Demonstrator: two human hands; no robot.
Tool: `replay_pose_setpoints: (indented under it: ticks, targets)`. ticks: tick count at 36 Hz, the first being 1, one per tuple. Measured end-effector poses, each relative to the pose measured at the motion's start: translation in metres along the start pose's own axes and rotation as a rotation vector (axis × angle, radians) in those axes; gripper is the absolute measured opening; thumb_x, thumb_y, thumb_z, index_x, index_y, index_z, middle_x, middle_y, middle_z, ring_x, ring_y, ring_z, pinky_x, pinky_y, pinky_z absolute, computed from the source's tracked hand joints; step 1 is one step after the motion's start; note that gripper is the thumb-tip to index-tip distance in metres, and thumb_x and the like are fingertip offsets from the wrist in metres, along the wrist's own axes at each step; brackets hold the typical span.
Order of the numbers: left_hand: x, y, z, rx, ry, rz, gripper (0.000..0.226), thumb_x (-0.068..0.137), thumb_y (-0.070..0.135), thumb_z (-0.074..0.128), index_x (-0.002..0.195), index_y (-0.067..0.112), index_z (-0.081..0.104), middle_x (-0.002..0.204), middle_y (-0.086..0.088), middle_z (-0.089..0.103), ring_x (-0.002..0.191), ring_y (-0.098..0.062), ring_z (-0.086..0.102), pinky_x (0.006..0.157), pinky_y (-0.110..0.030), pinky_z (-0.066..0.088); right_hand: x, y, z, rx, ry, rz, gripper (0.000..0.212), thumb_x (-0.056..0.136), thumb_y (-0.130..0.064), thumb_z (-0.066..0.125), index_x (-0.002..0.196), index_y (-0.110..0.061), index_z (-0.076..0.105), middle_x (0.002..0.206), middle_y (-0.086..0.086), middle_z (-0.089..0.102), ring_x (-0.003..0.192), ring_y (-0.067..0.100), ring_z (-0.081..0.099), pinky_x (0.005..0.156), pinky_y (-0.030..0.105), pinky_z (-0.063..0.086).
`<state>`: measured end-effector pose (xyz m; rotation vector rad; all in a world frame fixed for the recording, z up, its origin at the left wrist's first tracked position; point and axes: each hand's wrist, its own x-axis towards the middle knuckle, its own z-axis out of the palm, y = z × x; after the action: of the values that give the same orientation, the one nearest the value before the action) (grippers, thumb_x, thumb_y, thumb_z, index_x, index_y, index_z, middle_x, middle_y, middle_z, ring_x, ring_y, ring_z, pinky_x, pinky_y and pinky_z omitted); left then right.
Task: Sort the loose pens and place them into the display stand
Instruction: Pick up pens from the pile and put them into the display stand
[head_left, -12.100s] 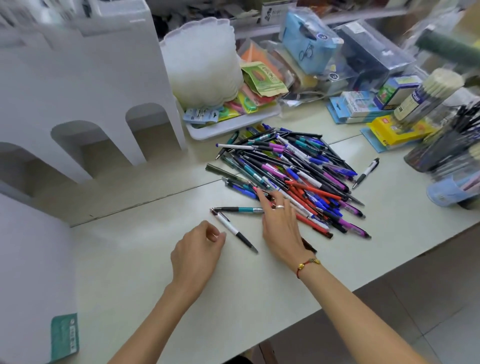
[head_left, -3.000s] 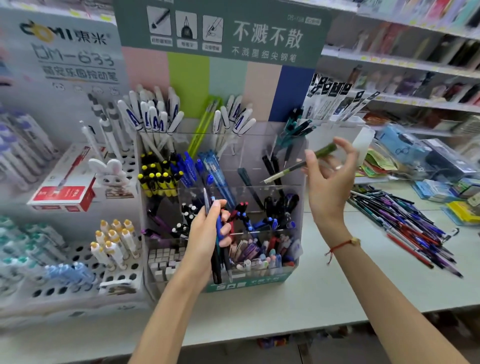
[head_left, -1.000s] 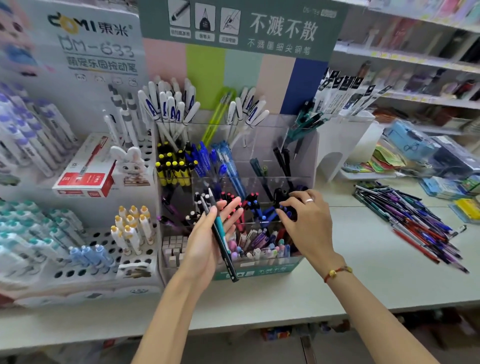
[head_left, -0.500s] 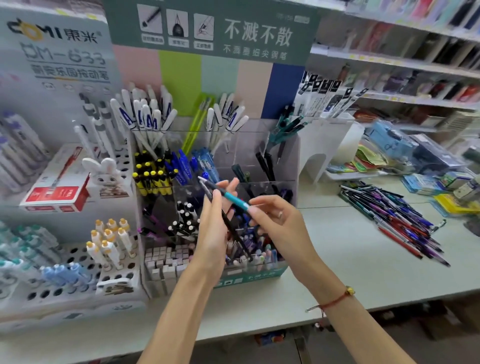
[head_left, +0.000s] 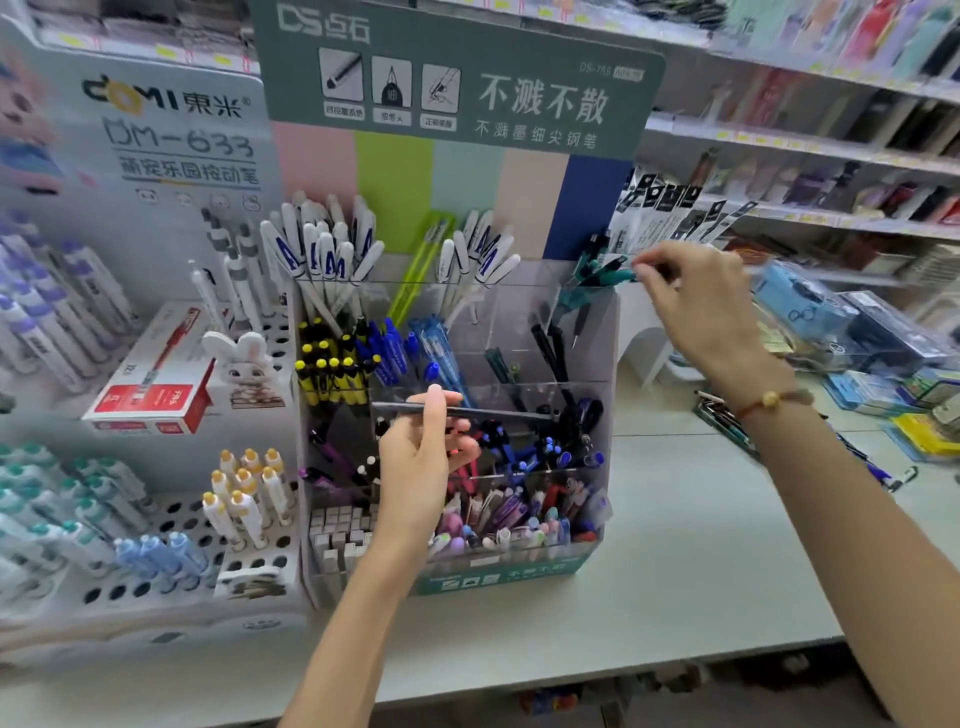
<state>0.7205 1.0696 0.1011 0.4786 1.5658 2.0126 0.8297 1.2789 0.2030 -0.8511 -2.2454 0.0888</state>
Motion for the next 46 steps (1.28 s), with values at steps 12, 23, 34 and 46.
replay_pose_setpoints:
  ticks: [12,23,34,46]
  targets:
    - [-0.013,0.003,0.002,-0.563,-0.080,-0.288,0.026,0.099,0.032,0.046,0.108,0.018,0.065,0.087,0.004,0.071,0.075,-0.006,0.067,0.067,-0.024,0.057,0.007,-0.019,0.056,-0.018,0.080,0.134,0.039,0.101,-0.031,0.045,0.136,-0.016,0.052,0.128,0.010,0.056,0.122,0.027,0.046,0.086,0.032,0.043]
    - [-0.016,0.007,0.018,-0.415,-0.117,-0.285,0.025,0.097,0.038,0.047,0.100,0.022,0.067,0.085,0.010,0.072,0.077,-0.004,0.063,0.063,-0.020,0.050,-0.106,-0.086,0.043,1.009,-0.167,0.283,0.014,0.097,-0.021,0.052,0.106,-0.020,0.064,0.072,-0.004,0.064,0.067,0.007,0.060,0.063,0.020,0.050]
    - [0.007,-0.010,-0.036,0.736,0.216,0.514,0.033,0.093,0.013,0.054,0.125,0.022,0.055,0.126,0.008,0.051,0.118,-0.003,0.043,0.102,-0.015,0.033,-0.076,-0.039,0.034,0.520,0.504,0.239,0.027,0.097,-0.016,0.055,0.119,-0.002,0.048,0.093,-0.007,0.061,0.076,-0.007,0.062,0.069,0.011,0.052]
    - [0.047,-0.017,0.006,1.528,-0.178,0.765,0.056,0.085,0.026,0.065,0.138,0.016,0.049,0.153,-0.003,0.035,0.139,-0.023,0.036,0.116,-0.048,0.003,-0.080,-0.003,0.074,-0.158,-0.206,0.038,0.038,0.100,-0.023,0.047,0.135,-0.010,0.044,0.111,0.013,0.063,0.103,0.033,0.058,0.076,0.040,0.047]
